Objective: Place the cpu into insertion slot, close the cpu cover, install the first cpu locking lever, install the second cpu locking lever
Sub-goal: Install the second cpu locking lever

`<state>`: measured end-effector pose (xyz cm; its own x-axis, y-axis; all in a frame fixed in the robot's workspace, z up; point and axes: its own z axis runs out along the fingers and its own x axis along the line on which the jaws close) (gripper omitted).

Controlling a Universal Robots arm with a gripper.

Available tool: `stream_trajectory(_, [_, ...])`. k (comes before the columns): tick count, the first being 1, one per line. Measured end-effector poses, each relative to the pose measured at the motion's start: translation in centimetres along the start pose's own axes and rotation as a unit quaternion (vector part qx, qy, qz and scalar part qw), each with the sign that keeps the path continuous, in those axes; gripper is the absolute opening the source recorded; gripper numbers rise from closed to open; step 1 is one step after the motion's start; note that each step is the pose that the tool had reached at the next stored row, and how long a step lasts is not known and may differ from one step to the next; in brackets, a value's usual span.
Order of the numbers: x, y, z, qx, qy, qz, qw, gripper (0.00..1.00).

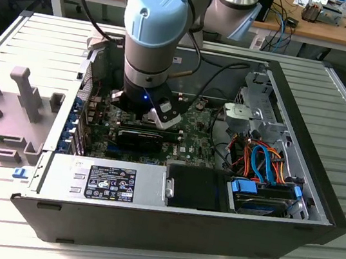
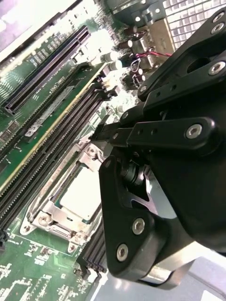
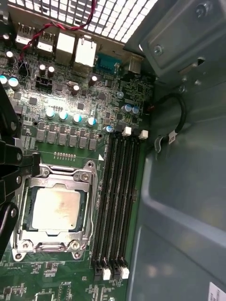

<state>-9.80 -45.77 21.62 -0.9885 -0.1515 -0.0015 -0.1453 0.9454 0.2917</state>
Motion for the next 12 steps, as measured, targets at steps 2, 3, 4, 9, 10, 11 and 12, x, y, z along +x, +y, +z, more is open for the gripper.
stream_trajectory(2, [0.00, 0.14, -0.47, 0.0003, 0.0001, 0.000, 1.0000, 0.11])
stream_trajectory(3, [0.00, 0.26, -0.87, 0.0005, 0.0001, 0.000, 1.0000, 0.11])
stream_trajectory(4, [-0.01, 0.41, -1.33, 0.0004, 0.0000, 0.000, 1.0000, 0.11])
stream_trajectory(9, [-0.02, 1.01, -3.32, 0.0012, 0.0001, 0.000, 1.0000, 0.11])
stream_trajectory(10, [-0.03, 1.16, -3.82, 0.0021, 0.0003, 0.000, 1.0000, 0.11])
stream_trajectory(11, [-0.06, 1.34, -4.45, 0.0047, 0.0007, 0.000, 1.0000, 0.11])
stream_trajectory(12, [-0.09, 1.41, -4.67, 0.0093, 0.0014, 0.000, 1.0000, 0.11])
